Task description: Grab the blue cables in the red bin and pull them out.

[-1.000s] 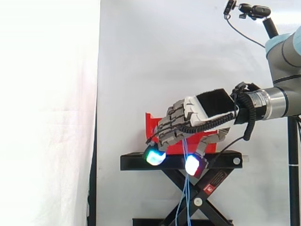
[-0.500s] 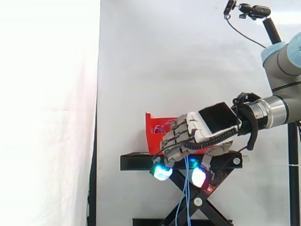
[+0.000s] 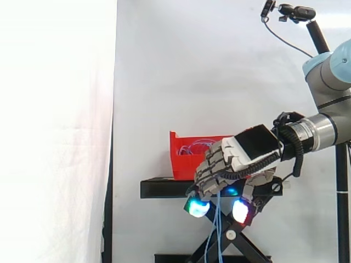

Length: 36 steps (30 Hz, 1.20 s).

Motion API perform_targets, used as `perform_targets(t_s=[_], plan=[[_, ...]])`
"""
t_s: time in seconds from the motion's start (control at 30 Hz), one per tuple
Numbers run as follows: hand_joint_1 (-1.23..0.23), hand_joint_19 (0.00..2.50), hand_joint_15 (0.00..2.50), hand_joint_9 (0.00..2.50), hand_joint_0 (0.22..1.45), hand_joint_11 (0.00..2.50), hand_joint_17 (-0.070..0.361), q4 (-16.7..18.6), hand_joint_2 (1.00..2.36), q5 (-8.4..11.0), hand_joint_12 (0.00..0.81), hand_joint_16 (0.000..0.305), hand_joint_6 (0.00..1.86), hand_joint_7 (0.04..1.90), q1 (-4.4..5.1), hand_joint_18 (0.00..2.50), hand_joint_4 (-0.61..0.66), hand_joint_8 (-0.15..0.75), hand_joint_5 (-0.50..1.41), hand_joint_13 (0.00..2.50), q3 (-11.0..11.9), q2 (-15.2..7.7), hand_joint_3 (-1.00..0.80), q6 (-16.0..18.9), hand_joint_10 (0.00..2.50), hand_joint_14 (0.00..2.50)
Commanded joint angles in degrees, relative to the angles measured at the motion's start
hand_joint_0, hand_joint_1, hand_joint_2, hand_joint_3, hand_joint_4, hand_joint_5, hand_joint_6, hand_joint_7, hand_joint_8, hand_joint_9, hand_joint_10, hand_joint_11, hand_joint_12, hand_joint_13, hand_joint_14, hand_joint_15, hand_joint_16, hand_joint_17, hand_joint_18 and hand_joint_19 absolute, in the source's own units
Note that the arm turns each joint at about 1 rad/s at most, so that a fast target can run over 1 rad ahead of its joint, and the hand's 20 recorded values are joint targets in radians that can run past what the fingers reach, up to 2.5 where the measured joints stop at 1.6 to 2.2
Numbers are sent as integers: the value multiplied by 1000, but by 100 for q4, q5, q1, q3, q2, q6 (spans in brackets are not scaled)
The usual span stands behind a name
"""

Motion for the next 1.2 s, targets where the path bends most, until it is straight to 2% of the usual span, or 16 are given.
perform_targets(t_s=[0.0,0.1,0.23,0.4,0.67,0.9,1.17], plan=[[-985,832,594,764,801,877,116,-33,1000,-54,346,51,10,621,-36,634,188,236,606,683,3,4,-1000,-12,31,23],[-991,833,589,765,805,876,115,-33,1000,-54,344,51,9,624,-45,634,180,237,606,683,3,4,-1000,-127,29,24],[-1026,838,589,777,806,883,112,-33,1000,-54,335,50,10,623,-54,633,53,216,636,683,3,4,-1000,-276,29,23],[-1060,836,592,768,787,846,108,-59,1000,-63,329,48,10,629,-71,622,-21,199,644,682,38,4,-1000,-575,28,22],[-1096,837,591,754,769,874,108,46,1000,-71,329,48,9,640,-80,619,-11,196,635,669,38,4,-1000,-812,28,22],[-1106,835,587,740,747,867,109,46,1000,-89,337,48,9,640,-98,605,-8,198,633,657,187,4,-1000,-900,28,22],[-1104,835,579,730,737,851,108,37,1000,-89,336,48,10,620,-115,607,-16,195,642,649,249,4,-1000,-1067,27,21]])
